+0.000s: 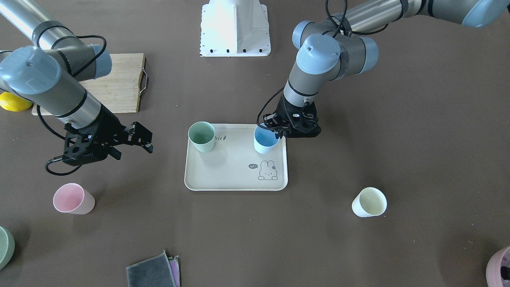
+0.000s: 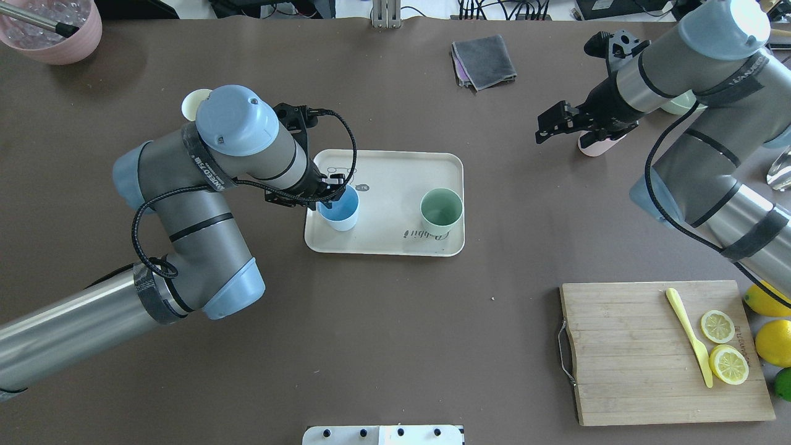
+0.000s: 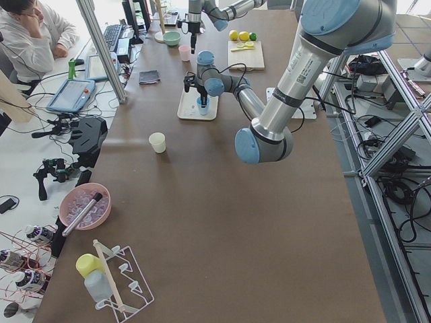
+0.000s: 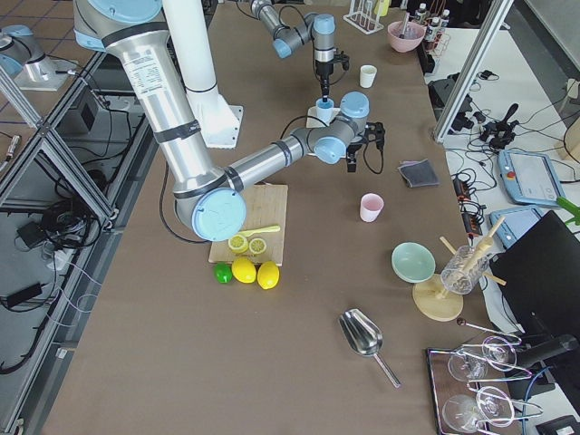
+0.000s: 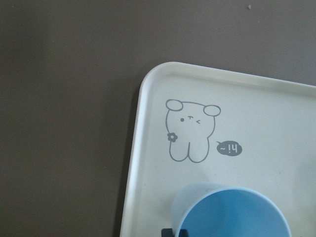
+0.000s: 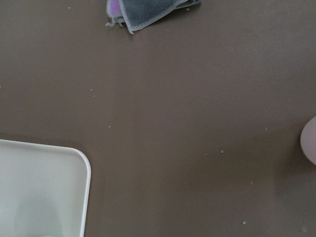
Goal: Place all cups on tray
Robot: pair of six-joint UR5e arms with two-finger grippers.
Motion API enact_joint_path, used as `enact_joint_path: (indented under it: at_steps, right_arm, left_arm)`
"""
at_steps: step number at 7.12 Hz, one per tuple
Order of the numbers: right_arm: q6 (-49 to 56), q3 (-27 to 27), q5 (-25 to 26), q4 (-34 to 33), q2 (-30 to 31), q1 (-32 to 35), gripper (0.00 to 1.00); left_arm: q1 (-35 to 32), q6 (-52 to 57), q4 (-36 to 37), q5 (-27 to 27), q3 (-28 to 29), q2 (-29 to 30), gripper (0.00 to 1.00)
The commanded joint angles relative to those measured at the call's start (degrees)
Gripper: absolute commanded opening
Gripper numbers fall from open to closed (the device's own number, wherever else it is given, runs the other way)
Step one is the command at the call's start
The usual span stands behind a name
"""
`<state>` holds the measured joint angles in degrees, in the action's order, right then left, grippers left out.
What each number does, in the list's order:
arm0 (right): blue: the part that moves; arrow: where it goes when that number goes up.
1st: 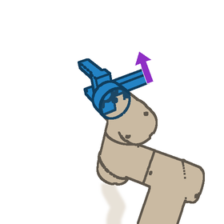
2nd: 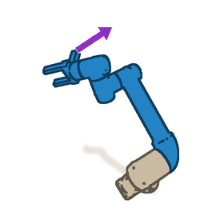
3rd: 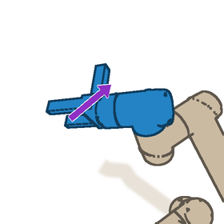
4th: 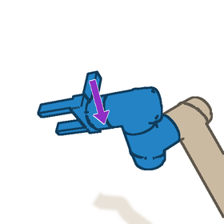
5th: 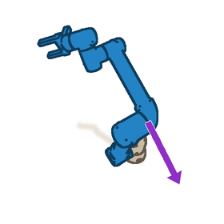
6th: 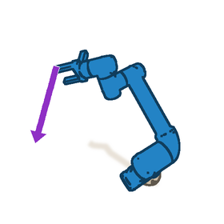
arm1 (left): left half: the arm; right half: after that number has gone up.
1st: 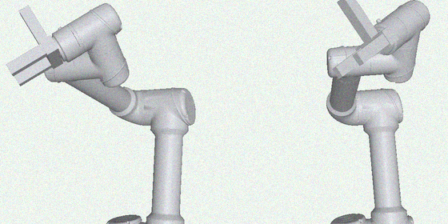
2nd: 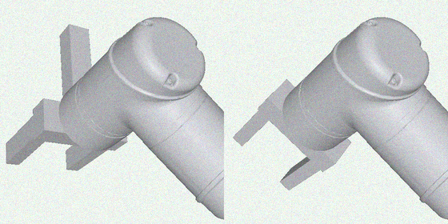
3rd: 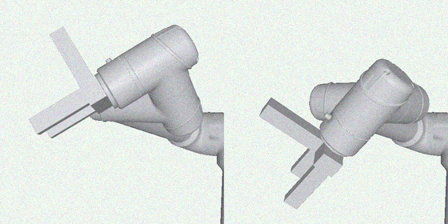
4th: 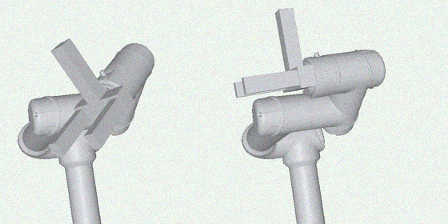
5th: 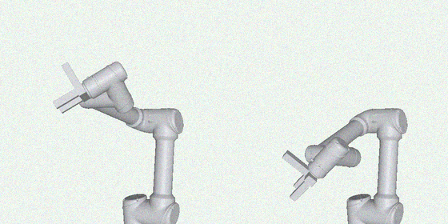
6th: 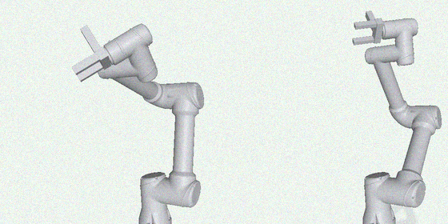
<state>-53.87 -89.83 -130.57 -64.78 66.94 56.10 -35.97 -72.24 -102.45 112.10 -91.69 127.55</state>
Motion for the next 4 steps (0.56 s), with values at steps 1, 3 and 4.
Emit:
enact_joint_path:
  at_steps: [1,3,4]
  right_arm:
    - [3.3,7.5,-0.4,0.4,-0.5,3.5,1.00]
    - [8.4,13.3,-0.5,0.2,-1.5,5.9,1.00]
    - [8.4,13.2,-1.0,0.1,-1.7,6.5,1.00]
  left_arm:
    - [-3.9,5.5,1.9,2.3,-2.9,-0.9,0.98]
    - [-9.3,14.4,7.6,4.6,-6.5,-3.6,0.98]
    - [-9.7,15.2,7.6,4.5,-6.3,-4.1,0.98]
